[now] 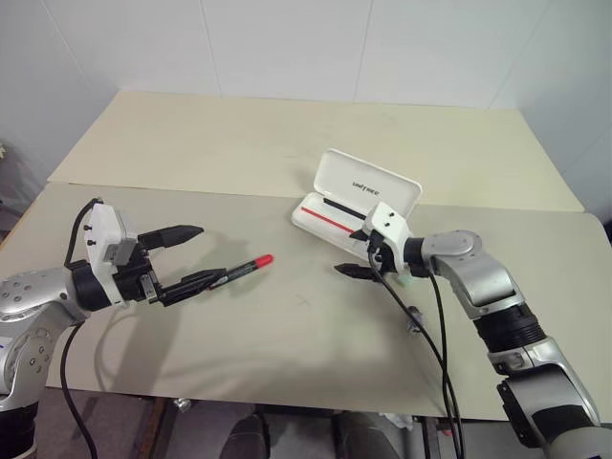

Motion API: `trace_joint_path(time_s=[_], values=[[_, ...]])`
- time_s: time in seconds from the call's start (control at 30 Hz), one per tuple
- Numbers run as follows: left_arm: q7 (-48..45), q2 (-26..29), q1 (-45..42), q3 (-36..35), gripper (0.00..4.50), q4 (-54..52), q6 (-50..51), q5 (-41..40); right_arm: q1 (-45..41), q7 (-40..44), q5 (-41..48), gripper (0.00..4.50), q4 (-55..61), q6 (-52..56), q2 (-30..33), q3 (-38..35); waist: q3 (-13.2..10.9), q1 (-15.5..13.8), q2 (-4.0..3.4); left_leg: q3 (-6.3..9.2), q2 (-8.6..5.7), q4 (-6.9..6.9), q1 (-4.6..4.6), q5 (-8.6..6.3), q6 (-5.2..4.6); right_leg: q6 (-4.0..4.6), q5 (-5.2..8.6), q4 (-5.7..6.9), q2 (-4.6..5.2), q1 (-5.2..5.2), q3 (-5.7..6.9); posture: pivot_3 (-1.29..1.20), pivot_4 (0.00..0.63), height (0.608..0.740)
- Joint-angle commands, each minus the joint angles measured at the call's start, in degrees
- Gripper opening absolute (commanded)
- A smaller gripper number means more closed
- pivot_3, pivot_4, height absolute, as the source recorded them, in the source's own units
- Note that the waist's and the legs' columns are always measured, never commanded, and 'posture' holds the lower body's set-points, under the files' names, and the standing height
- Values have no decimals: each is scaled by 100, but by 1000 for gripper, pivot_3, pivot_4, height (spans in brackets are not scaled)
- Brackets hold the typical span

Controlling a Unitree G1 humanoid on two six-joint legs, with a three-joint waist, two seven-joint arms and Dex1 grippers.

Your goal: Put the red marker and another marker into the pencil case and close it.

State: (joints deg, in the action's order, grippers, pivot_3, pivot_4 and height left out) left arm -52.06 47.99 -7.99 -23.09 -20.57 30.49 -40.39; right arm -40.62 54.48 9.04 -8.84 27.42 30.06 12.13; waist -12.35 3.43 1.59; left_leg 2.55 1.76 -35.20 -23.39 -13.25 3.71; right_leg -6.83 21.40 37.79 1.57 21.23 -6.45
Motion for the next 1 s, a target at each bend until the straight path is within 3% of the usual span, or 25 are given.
trace_joint_path(time_s=[0.03,0.33,0.83,0.93,1.0], values=[[9,40,-64,-105,4465,-131,-51,-75,127,190,378,4500,533,-87,113,-415,0,-1,0,0,0,1,0,0,0,0,0,-1,0,0,0,0,150,740],[-4,19,-223,31,4465,-15,-78,-22,217,213,221,4500,554,95,459,-299,0,3,0,-1,0,1,1,0,0,0,0,2,-1,2,-1,0,150,740],[56,4,-171,-12,4465,-97,-71,-31,-97,190,-341,4500,71,115,319,229,0,6,0,-1,-1,1,-2,0,0,0,0,2,-1,7,-6,0,150,740],[91,-3,-140,-30,4500,-125,-71,-42,-178,181,-446,3877,-62,16,283,306,0,7,0,-1,-1,1,-1,0,0,1,0,3,-2,8,-5,0,150,740],[108,-3,-124,-39,4500,-135,-73,-48,-228,195,-459,3141,-93,10,259,310,0,3,0,-1,0,1,-3,0,0,0,0,3,-2,10,-5,0,150,740]])
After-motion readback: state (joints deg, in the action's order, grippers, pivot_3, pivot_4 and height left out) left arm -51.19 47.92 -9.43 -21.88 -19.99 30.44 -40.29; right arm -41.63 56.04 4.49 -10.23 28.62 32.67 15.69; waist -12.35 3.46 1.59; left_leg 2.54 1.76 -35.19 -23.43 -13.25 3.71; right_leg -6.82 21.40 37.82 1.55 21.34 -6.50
